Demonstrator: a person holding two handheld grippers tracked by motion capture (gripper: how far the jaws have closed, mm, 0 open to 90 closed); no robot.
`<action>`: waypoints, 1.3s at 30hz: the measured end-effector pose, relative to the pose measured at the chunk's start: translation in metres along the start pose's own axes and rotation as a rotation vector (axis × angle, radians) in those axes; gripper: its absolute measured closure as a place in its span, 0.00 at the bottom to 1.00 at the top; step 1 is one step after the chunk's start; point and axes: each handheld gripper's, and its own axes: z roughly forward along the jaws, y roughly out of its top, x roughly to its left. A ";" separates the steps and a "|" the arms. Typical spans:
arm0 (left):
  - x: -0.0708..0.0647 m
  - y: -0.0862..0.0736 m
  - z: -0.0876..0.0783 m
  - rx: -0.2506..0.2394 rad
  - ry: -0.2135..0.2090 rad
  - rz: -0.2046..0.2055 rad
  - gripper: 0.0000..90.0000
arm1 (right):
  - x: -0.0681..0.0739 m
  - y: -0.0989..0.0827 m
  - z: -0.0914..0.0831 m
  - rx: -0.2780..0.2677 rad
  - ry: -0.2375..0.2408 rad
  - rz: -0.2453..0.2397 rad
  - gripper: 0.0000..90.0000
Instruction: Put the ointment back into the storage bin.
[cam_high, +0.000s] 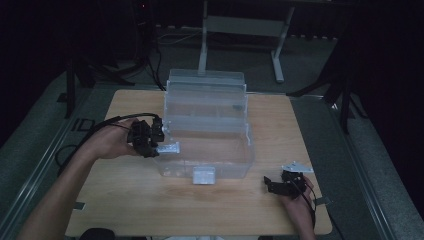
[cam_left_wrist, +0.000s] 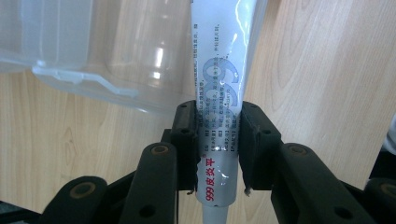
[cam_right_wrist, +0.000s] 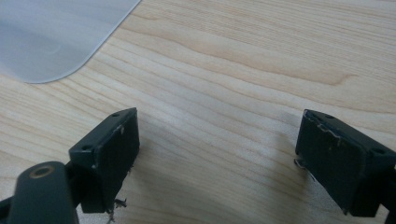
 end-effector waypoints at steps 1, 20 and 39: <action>0.000 0.001 0.000 -0.002 0.003 0.008 0.78 | 0.000 0.000 0.000 0.000 0.000 0.001 0.15; 0.009 0.013 0.003 0.003 -0.012 0.041 0.78 | 0.000 0.000 0.000 -0.001 0.001 -0.002 0.15; 0.015 0.028 0.004 0.009 -0.016 0.062 0.78 | 0.000 0.000 0.000 0.000 0.004 -0.003 0.15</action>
